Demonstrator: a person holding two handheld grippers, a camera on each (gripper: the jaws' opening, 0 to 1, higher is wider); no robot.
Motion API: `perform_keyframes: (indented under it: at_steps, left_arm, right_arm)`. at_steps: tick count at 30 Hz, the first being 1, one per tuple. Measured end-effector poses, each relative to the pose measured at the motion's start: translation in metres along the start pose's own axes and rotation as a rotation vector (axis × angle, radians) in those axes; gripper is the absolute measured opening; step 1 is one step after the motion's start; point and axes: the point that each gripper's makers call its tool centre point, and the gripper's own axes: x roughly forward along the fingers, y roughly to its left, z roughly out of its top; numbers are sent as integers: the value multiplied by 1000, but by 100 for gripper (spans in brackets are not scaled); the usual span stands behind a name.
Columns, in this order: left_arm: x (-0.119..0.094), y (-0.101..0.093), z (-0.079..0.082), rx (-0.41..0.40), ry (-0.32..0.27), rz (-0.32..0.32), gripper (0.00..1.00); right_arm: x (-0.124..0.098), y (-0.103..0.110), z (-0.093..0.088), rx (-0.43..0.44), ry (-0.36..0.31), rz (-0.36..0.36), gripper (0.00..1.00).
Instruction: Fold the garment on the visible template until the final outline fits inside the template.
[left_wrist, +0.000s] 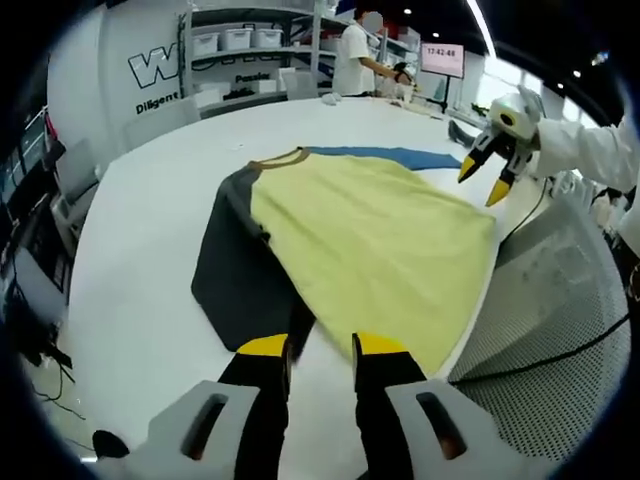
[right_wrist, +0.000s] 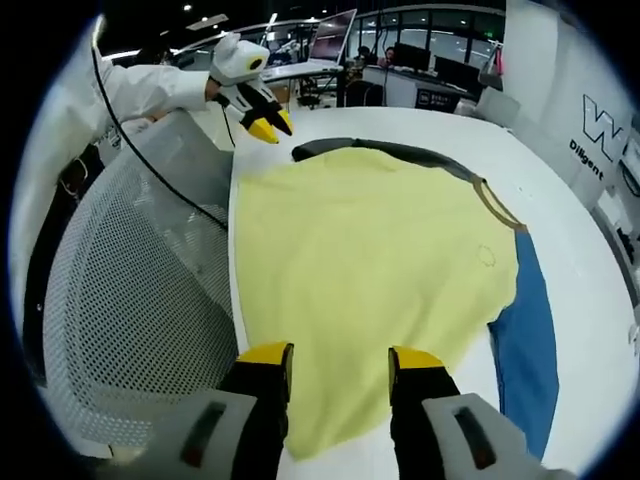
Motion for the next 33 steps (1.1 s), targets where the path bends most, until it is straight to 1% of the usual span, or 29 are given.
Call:
perform_keyframes:
  at_steps: [3, 4, 5, 7, 11, 13, 14, 15, 16, 17, 18, 19, 20, 21, 22, 24, 26, 28, 29, 31, 33]
  left_arm:
    - [0, 8, 0, -13, -6, 39, 24]
    - [0, 15, -1, -23, -5, 73, 24]
    - [1, 16, -2, -27, -6, 79, 24]
    - [2, 24, -5, -37, 5, 121, 24]
    - [5, 30, -7, -46, 17, 151, 28]
    - [11, 28, -13, -46, 57, 140, 29]
    - [11, 27, -14, -40, 67, 137, 29]
    - [14, 26, -17, 1, 95, 139, 29]
    - [18, 27, -20, 25, 125, 147, 30]
    - [20, 29, -20, 12, 127, 154, 31]
    - [23, 32, -21, -32, 125, 160, 33]
    - [24, 32, -18, -101, 106, 155, 35]
    - [25, 33, -14, -179, 71, 143, 35]
    - [25, 36, -13, -211, 57, 146, 34]
    - [26, 37, -15, -231, 68, 145, 34]
    - [29, 38, -17, -229, 74, 143, 34]
    - [33, 38, -21, -236, 95, 146, 35]
    - [35, 43, -22, -249, 103, 167, 36]
    - [36, 46, -19, -280, 80, 179, 37]
    - [34, 55, -18, -403, 57, 206, 39]
    - [35, 58, -16, -483, 36, 187, 37]
  right_arm:
    - [1, -2, 2, 3, -12, -16, 36]
    - [1, -2, 3, 5, -16, -18, 36]
    - [1, -3, 4, 7, -20, -21, 35]
    - [2, -2, 7, 8, -30, -26, 35]
    - [1, -3, 9, 7, -35, -30, 34]
    - [1, -4, 10, 11, -41, -35, 34]
    - [1, -4, 11, 14, -45, -35, 33]
    - [1, -4, 11, 18, -49, -35, 33]
    - [1, -4, 11, 19, -50, -36, 33]
    - [1, -4, 12, 20, -51, -37, 33]
    - [1, -3, 12, 20, -52, -37, 33]
    - [1, -2, 13, 19, -53, -37, 33]
    - [0, -2, 13, 18, -54, -37, 33]
    - [0, -2, 14, 17, -55, -37, 33]
    - [0, -2, 14, 16, -56, -38, 33]
    - [-2, -3, 15, 15, -60, -43, 32]
    - [-2, -4, 14, 16, -59, -43, 31]
    - [-2, -5, 13, 17, -56, -46, 31]
    - [-2, -5, 13, 18, -56, -47, 31]
    - [-2, -5, 13, 18, -56, -46, 30]
    - [-2, -4, 13, 10, -51, -46, 29]
